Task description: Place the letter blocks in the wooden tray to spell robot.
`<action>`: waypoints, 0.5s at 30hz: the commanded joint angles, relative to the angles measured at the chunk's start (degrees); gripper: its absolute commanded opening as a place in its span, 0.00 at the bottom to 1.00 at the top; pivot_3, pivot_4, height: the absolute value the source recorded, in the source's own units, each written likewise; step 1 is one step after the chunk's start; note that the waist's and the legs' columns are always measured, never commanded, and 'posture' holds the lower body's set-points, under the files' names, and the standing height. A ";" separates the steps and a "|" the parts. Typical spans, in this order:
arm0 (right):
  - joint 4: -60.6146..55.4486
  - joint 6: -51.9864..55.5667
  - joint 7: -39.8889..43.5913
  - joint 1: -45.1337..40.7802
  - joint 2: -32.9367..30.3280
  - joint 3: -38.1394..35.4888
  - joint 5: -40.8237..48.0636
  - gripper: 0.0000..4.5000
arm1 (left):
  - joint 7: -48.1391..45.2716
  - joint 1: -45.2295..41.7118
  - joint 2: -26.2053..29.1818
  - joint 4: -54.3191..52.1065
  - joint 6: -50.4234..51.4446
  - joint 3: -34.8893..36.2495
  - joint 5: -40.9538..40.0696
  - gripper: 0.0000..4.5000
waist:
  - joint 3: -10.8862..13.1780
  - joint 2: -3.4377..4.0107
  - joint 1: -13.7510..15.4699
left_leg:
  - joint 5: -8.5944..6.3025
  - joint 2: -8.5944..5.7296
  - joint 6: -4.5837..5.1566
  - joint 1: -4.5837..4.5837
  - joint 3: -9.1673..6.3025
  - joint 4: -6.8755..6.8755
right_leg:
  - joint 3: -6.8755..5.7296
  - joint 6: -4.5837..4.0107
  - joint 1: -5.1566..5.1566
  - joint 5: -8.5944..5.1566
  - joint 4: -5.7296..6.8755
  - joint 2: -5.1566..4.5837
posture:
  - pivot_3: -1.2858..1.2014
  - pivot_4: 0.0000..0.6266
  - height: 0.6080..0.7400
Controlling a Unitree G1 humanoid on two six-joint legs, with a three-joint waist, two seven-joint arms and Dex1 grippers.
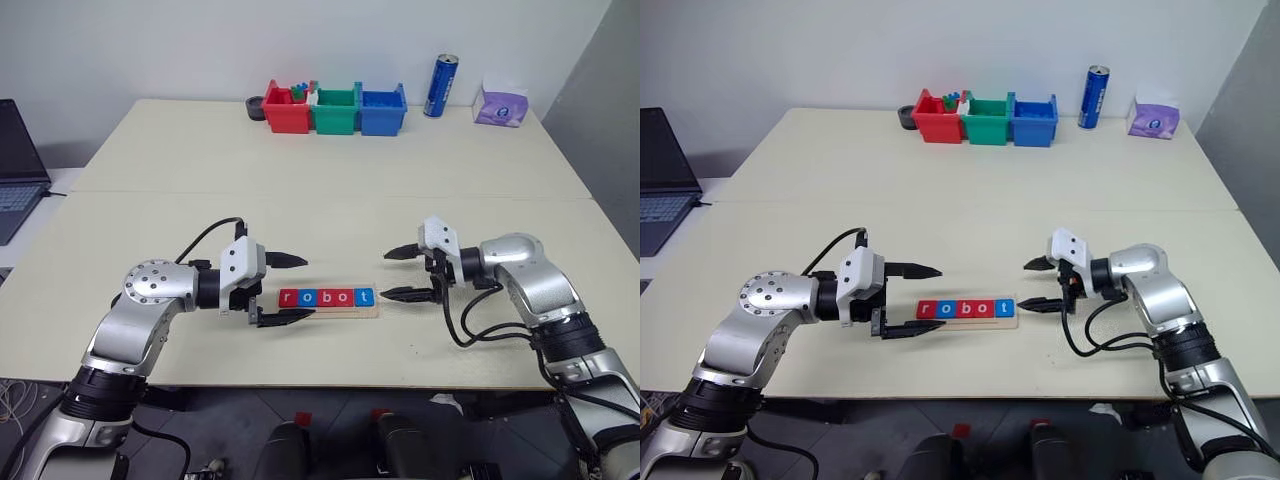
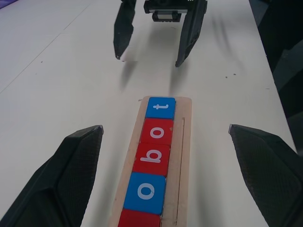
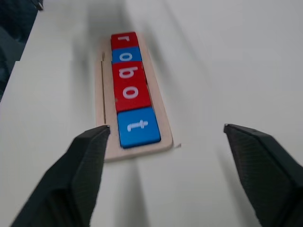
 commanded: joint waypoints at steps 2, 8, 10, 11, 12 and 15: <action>-2.48 -2.77 -2.01 1.33 1.13 0.38 -0.53 0.56 | 0.66 -1.22 -0.48 -1.45 -0.32 0.94 -0.73 1.00 | 0.00 0.00 -0.06 | 0.00 0.00 0.00 0.00 0.01 0.00 | 0.01 0.00 -0.01 0.00 0.00 0.00 | 0.52 0.24 1.00; -1.53 -4.64 -4.40 1.63 3.29 2.09 -2.40 0.09 | 0.59 -0.93 -0.07 -1.49 -0.27 1.33 -0.62 1.00 | 0.00 0.00 -0.16 | 0.00 0.02 0.00 0.01 0.00 0.00 | 0.01 0.02 -0.01 -0.01 0.01 0.03 | 0.52 0.24 1.00; -1.94 -5.02 -4.68 2.15 3.56 2.67 -2.81 0.01 | 0.77 -0.56 0.00 -1.97 -0.02 1.47 -0.75 1.00 | 0.00 0.00 -0.12 | 0.00 0.01 0.00 0.01 0.01 0.00 | 0.02 0.01 -0.01 -0.01 0.00 0.03 | 0.52 0.24 1.00; -2.13 -5.09 -4.75 2.37 3.64 2.84 -2.86 0.01 | 0.82 -0.38 0.06 -2.15 0.06 1.55 -0.80 1.00 | 0.00 0.00 -0.11 | 0.00 0.01 0.00 0.01 0.01 0.00 | 0.01 0.01 0.00 -0.01 0.00 0.02 | 0.52 0.24 1.00; -2.19 -5.20 -4.80 2.51 3.70 2.91 -2.86 0.01 | 0.85 -0.26 0.11 -2.22 0.10 1.61 -0.83 1.00 | 0.00 0.00 -0.11 | 0.00 0.01 0.00 0.01 0.01 0.00 | 0.01 0.01 0.00 -0.01 0.00 0.02 | 0.52 0.24 1.00; -1.61 -5.69 -4.92 2.52 3.79 3.16 -3.10 0.01 | 0.95 -0.10 0.26 -2.15 0.05 1.70 -0.83 1.00 | 0.00 0.00 -0.10 | 0.00 0.01 0.00 0.00 0.01 0.00 | 0.02 0.00 0.00 0.00 0.00 0.02 | 0.52 0.24 1.00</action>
